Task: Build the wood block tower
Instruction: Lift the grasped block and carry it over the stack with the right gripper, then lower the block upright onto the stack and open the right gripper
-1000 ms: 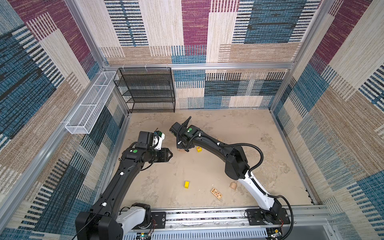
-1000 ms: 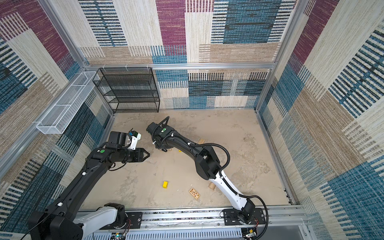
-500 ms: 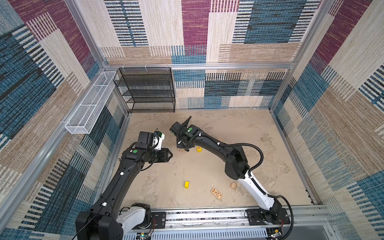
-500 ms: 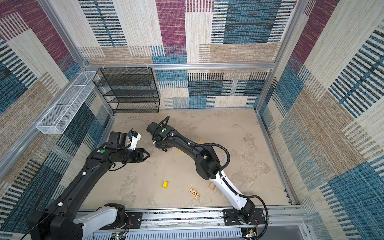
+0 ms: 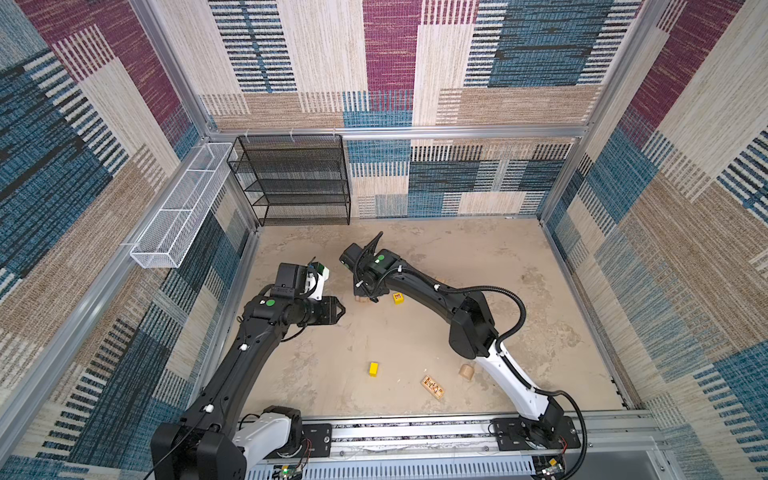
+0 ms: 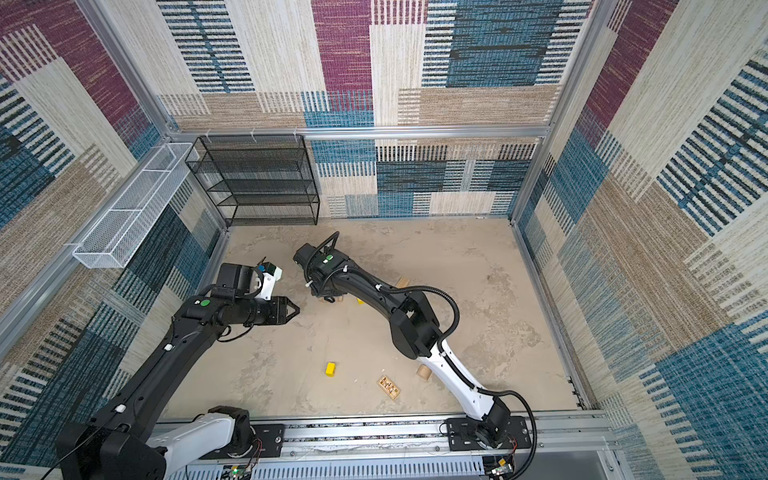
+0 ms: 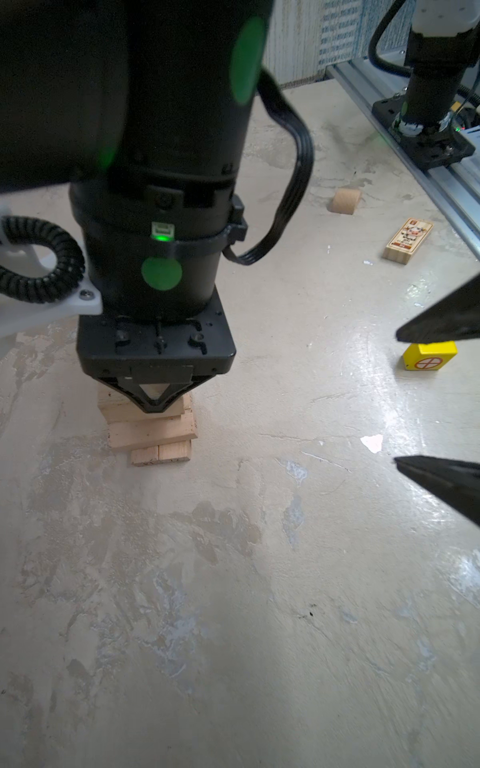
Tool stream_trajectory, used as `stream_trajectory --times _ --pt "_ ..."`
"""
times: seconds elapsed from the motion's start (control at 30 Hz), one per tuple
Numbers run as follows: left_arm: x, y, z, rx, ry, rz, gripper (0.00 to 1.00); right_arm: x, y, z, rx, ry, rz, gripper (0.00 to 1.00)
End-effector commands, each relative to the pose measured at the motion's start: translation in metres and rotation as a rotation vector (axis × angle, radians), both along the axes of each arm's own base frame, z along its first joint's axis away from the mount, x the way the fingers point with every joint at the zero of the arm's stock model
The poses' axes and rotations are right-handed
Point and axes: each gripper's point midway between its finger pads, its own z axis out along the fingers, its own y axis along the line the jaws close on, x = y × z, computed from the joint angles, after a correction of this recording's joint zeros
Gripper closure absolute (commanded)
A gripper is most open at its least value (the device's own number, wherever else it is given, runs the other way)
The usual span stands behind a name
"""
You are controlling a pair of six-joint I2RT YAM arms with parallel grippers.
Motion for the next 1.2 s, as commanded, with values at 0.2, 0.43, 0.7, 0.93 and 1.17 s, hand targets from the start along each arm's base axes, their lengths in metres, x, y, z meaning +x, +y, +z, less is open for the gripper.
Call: stream_trajectory --times 0.2,0.43,0.7,0.93,1.17 --pt "0.002 -0.003 0.003 -0.022 -0.005 0.005 0.52 0.002 0.004 0.001 0.013 -0.005 0.008 0.62" --pt "0.002 -0.002 0.002 -0.021 -0.005 0.007 0.52 0.001 0.005 0.002 0.019 -0.005 0.01 0.55" --pt "0.004 0.002 0.004 -0.002 -0.019 0.02 0.52 0.005 0.01 0.029 0.064 -0.042 0.021 0.49" --pt "0.007 0.01 0.004 0.035 -0.034 0.046 0.59 0.011 0.008 0.09 0.113 -0.162 0.059 0.42" --pt "0.027 0.011 0.009 0.044 -0.021 0.071 0.68 0.008 -0.014 0.111 0.097 -0.289 0.1 0.57"
